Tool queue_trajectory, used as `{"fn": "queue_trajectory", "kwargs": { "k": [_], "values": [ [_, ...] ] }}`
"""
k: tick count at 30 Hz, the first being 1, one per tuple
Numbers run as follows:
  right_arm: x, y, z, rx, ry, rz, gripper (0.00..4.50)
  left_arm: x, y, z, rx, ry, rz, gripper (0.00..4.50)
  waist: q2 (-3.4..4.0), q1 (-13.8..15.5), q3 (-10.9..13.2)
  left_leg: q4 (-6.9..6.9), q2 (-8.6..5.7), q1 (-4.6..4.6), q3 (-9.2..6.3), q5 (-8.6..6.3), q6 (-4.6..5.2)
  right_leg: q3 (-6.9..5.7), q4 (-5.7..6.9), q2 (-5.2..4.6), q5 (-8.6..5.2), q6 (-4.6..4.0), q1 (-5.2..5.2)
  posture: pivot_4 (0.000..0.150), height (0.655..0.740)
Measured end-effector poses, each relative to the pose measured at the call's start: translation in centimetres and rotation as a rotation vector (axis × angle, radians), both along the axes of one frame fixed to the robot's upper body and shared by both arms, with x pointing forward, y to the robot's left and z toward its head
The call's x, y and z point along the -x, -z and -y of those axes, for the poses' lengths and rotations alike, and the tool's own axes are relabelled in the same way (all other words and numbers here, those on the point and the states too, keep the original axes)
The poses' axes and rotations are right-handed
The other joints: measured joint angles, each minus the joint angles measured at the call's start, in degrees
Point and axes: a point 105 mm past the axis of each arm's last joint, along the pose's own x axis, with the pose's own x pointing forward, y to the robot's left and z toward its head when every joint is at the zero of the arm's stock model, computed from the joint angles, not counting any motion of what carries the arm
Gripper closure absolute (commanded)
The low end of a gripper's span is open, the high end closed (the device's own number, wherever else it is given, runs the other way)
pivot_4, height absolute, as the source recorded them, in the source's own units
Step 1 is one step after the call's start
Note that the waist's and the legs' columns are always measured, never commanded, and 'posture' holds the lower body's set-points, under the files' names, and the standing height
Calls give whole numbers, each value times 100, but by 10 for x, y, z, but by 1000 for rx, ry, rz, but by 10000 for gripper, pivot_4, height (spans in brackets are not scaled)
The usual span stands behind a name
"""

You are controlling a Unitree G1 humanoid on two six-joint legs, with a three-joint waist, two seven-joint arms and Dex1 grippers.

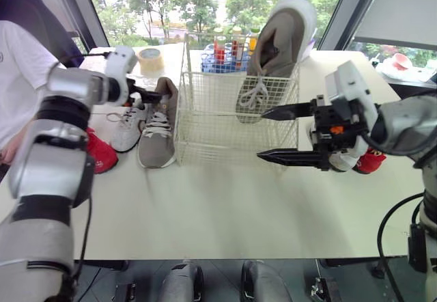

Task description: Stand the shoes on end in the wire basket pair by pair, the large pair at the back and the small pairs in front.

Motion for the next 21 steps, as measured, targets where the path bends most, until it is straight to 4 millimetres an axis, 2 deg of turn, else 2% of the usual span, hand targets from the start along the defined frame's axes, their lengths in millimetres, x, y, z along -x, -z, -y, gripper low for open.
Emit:
{"fn": "queue_trajectory", "kwargs": {
  "k": [2,4,11,13,18,19,21],
  "values": [
    [-2,0,-1,-7,27,14,500,-3,14,12,-6,19,-21,0,-1,-5,0,5,1,-1,0,-10,16,0,2,-1,0,0,0,1500,7400],
    [-4,0,0,-15,51,18,0,-4,24,15,-15,19,-37,5255,-2,-11,1,5,3,-1,0,-19,32,0,5,-1,1,1,-1,1500,7400],
    [-5,1,0,-41,95,26,0,-9,29,15,-68,-5,-3,34925,-5,19,-3,15,3,4,-10,-25,43,-4,8,-4,1,1,9,1500,7400],
    [-6,0,2,-48,105,32,0,-9,29,16,-54,-8,-6,40758,-6,28,-3,15,2,3,-11,-26,45,-4,7,-5,1,1,11,1500,7400],
    [-7,0,4,-49,118,46,0,-9,27,13,36,-42,-21,41430,-8,15,-1,16,1,-1,-11,-26,45,-5,8,-5,4,5,7,1500,7400],
    [-7,0,6,-45,121,46,0,-9,21,11,84,-68,-16,41430,-17,3,4,16,1,-6,-11,-26,45,-4,8,-5,5,8,1,1500,7400],
    [-6,-5,11,-62,127,35,0,-9,-6,0,162,-120,26,41430,-48,-10,20,20,5,-49,-14,-21,39,-5,11,0,13,16,-40,1500,7400]
  ]
}}
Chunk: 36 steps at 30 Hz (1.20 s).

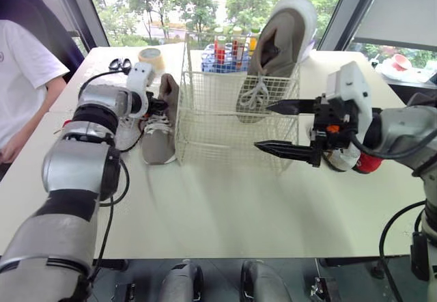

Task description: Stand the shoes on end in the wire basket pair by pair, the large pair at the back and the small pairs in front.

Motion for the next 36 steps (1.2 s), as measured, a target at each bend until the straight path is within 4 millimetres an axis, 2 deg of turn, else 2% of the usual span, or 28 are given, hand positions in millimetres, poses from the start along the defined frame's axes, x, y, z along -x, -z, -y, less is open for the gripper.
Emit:
{"fn": "queue_trajectory", "kwargs": {
  "k": [1,4,5,7,10,12,14,16,19,21,23,28,36],
  "values": [
    [3,-5,3,-26,-6,-8,0,1,-23,-10,27,-34,53,41430,-4,-16,-1,4,1,-40,3,16,-26,0,17,1,15,6,-48,1500,7400],
    [9,-17,10,-94,-26,-34,0,10,-108,-30,58,-88,324,41430,-4,-20,-1,-7,1,-46,12,32,-51,0,4,2,19,10,-53,1500,7400],
    [11,-22,12,-113,-32,-32,0,17,-139,-35,54,-105,447,41430,-4,-16,-1,-11,1,-43,14,31,-49,0,-4,1,19,11,-50,1500,7400],
    [15,-31,14,-149,-44,-31,0,34,-185,-39,76,-132,635,41430,-2,-3,-2,-9,1,-28,19,25,-40,1,-9,-1,17,14,-31,1500,7400],
    [16,-36,15,-184,-60,-42,0,47,-211,-40,104,-161,762,41430,-4,25,-3,2,-2,-28,14,24,-38,1,-9,-3,18,14,-23,1500,7400],
    [15,-37,16,-184,-56,-46,0,52,-225,-31,130,-154,888,41430,-11,50,-5,9,-3,-28,9,24,-37,1,-9,-5,19,13,-21,1500,7400],
    [12,-36,16,-188,-48,-56,0,62,-244,-6,190,-93,1058,41430,-18,106,-9,14,-3,-29,10,25,-37,1,-9,-5,21,13,-19,1500,7400],
    [9,-35,16,-195,-47,-64,0,78,-261,30,225,-14,1256,41430,-19,173,-9,14,-5,-29,13,24,-37,2,-9,-5,27,18,-14,1500,7400],
    [8,-36,15,-197,-43,-59,0,92,-264,74,225,90,1415,41430,-17,162,-10,14,-7,-25,23,24,-35,2,-11,-5,30,22,-10,1500,7400],
    [7,-36,15,-198,-30,-55,0,90,-253,94,222,120,1443,41430,-16,143,-11,14,-5,-19,30,25,-34,3,-10,-4,30,22,-11,1500,7400],
    [7,-37,16,-197,-10,-51,0,76,-228,113,198,127,1430,41430,-14,128,-12,14,-2,-15,31,25,-35,4,-10,-1,30,22,-16,1500,7400],
    [9,-41,19,-201,23,-28,0,60,-190,128,76,100,1435,41430,-14,138,-11,11,3,-21,30,25,-35,4,-9,0,31,21,-28,1500,7400],
    [15,-42,23,-203,61,-24,0,50,-160,142,-5,102,1422,41430,-14,158,-12,14,0,-25,29,0,7,4,-12,-5,33,21,-17,1500,7400]
  ]
}}
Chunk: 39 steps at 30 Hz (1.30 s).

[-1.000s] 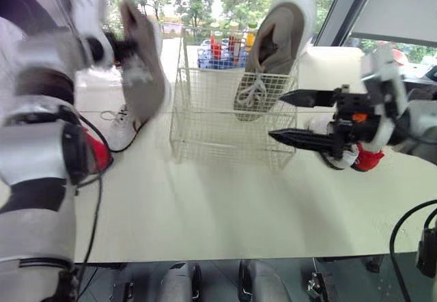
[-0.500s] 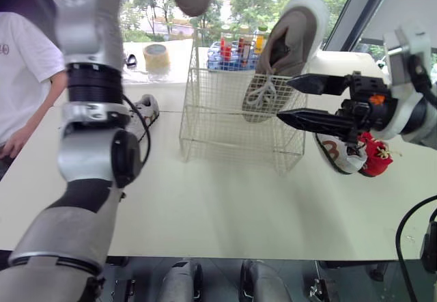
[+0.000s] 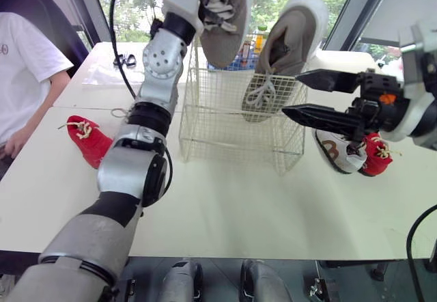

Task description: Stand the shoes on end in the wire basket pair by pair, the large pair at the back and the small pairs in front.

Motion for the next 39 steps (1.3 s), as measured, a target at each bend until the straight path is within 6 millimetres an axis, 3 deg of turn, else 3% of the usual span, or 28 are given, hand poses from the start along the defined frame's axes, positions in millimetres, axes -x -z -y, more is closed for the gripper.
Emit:
{"fn": "queue_trajectory", "kwargs": {
  "k": [6,12,19,21,27,32,36,38,39],
  "values": [
    [-2,2,1,-9,10,-5,0,-12,47,-5,-38,-25,-93,41430,1,-11,0,0,2,2,0,1,-2,0,1,1,0,0,-6,1500,7400],
    [-6,4,-1,-12,-7,-15,0,-9,56,-8,-16,-12,-114,41430,4,-11,-3,2,2,6,-2,0,0,1,1,0,0,0,-2,1500,7400],
    [-15,9,1,-7,8,-28,0,1,83,-19,11,16,-230,8039,4,-14,-3,5,3,4,-2,18,-31,2,4,1,0,-1,-2,1500,7400],
    [-17,9,3,-10,22,-18,0,8,88,-22,-9,22,-259,618,4,-14,-3,5,3,4,-4,18,-31,2,4,1,0,-1,-1,1500,7400],
    [-33,13,13,-52,99,1,0,45,74,-40,-54,54,-322,618,9,-11,-6,9,4,6,-10,19,-32,4,4,4,0,-1,6,1500,7400],
    [-50,27,31,-91,234,-9,0,69,87,-58,-105,108,-494,618,12,-14,-8,12,4,14,-16,23,-39,4,4,7,0,-1,17,1500,7400],
    [-69,36,69,-226,517,62,0,87,86,-91,-44,182,-649,618,14,-18,-11,17,6,23,-22,27,-46,4,8,13,-1,0,28,1500,7400],
    [-75,48,95,-278,692,69,0,103,103,-106,-53,264,-779,618,35,-32,-22,15,6,32,-19,27,-48,5,11,14,-3,1,37,1500,7400],
    [-74,59,106,-266,766,48,0,113,124,-110,-77,324,-887,618,45,-47,-29,6,6,47,-17,27,-48,5,12,13,-6,5,51,1500,7400]
  ]
}}
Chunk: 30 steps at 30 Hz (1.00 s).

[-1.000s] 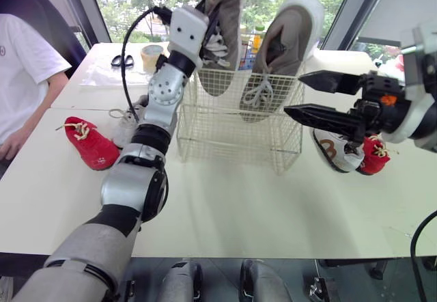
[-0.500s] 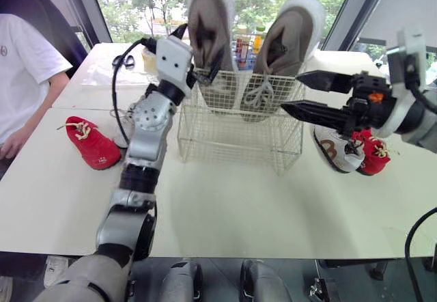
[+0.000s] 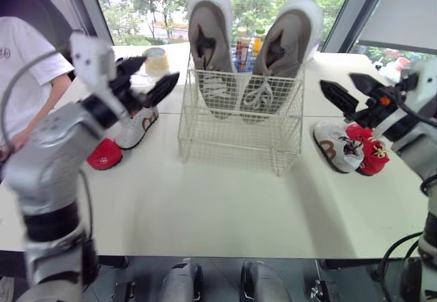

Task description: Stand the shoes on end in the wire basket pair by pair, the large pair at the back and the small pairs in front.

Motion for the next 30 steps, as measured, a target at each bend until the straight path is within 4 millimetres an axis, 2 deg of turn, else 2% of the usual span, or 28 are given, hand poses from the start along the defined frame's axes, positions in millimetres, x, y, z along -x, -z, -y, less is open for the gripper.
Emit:
{"fn": "queue_trajectory", "kwargs": {
  "k": [2,4,9,13,15,17,21,25,30],
  "values": [
    [-1,18,14,-4,107,-50,0,12,27,-1,21,87,-141,618,3,9,2,-2,-1,14,1,1,-2,0,-11,0,-2,0,14,1500,7400],
    [1,30,19,-21,193,-66,0,26,44,4,30,161,-224,618,4,12,3,-3,-2,42,0,-2,-6,1,-12,-1,-4,-3,37,1500,7400],
    [15,57,18,10,243,-123,0,58,55,30,61,299,-273,618,11,29,-2,-8,-2,55,-5,-6,-1,7,-12,0,-23,-37,45,1500,7400],
    [25,84,20,93,223,-197,0,72,68,47,79,344,-328,618,28,35,-17,-15,-6,61,-4,-14,15,8,-14,1,-25,-40,49,1500,7400],
    [33,106,28,124,229,-257,0,78,80,57,80,364,-377,618,31,42,-19,-15,-7,61,-4,-18,22,9,-14,1,-26,-41,49,1500,7400],
    [37,118,34,139,235,-296,0,80,83,64,91,379,-390,618,32,33,-20,-15,-7,62,-4,-20,25,10,-13,2,-26,-43,48,1500,7400],
    [37,123,37,165,210,-297,0,83,84,73,85,395,-385,618,60,19,-38,-18,-4,71,-4,-21,26,12,-12,6,-35,-58,50,1500,7400],
    [33,133,44,172,203,-319,0,79,82,73,112,362,-371,618,65,29,-41,-19,-4,70,-4,-21,27,12,-12,6,-36,-60,50,1500,7400],
    [25,138,43,164,156,-327,0,76,81,73,106,346,-371,618,66,25,-42,-19,-5,71,-4,-21,28,12,-13,5,-37,-61,50,1500,7400]
  ]
}}
